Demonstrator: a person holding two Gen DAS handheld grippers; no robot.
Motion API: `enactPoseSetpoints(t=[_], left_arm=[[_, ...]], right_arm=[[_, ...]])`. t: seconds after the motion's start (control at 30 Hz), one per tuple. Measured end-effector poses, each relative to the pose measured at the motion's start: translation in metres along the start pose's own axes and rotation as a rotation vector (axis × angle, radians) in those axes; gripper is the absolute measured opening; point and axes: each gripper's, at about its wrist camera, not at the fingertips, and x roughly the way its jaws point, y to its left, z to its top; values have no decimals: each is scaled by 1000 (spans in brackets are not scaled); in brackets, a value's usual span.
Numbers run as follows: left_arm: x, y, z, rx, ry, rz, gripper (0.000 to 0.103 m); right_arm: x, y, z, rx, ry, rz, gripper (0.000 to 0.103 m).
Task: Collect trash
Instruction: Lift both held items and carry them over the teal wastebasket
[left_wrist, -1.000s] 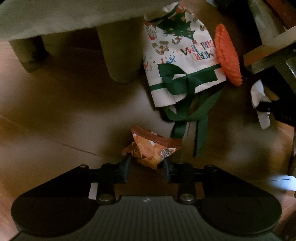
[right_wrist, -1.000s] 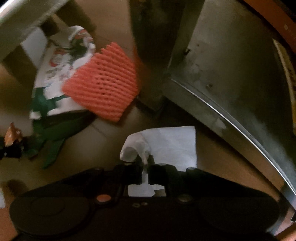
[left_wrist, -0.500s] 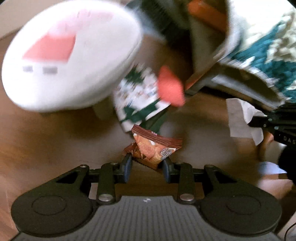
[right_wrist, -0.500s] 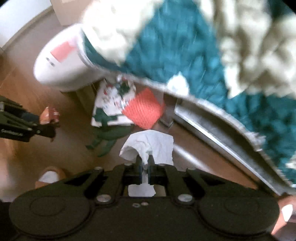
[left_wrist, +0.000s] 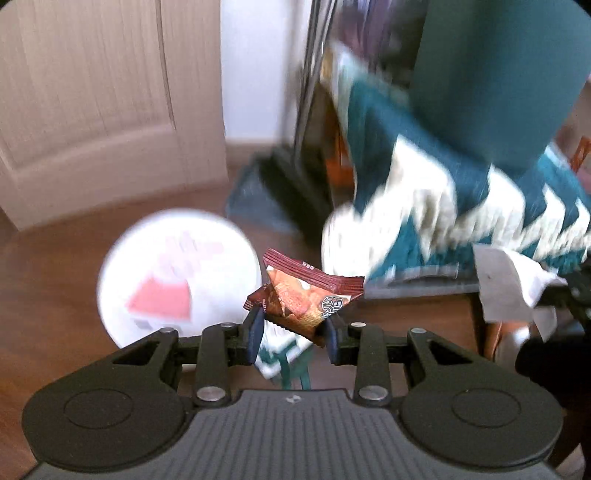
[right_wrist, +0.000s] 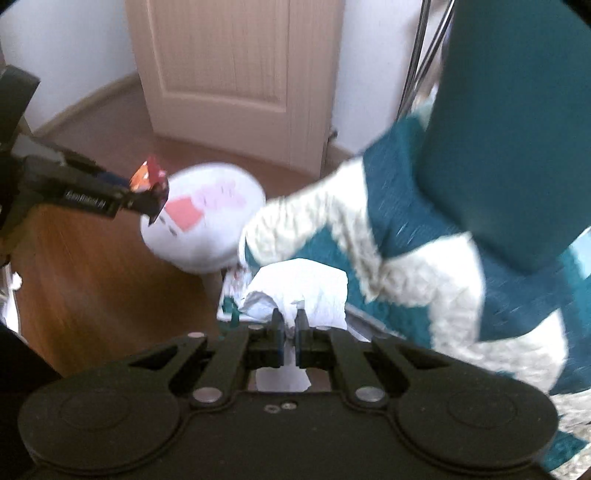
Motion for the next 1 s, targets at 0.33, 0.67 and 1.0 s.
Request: enactPoseSetpoints(t=[0.33,0.67,1.0], left_arm=[[-122,-52,64,-10,-221,-4,33],[-204,-126,123,35,-392,-26,33],[-224,-192,195,57,-444,-64,33]], right_arm=[[-129,-12,39,-62,-203,-55,4],[-227,-40,76,-103,-427,-169,4],[-254,-84,116,-114,-535,-240,4]])
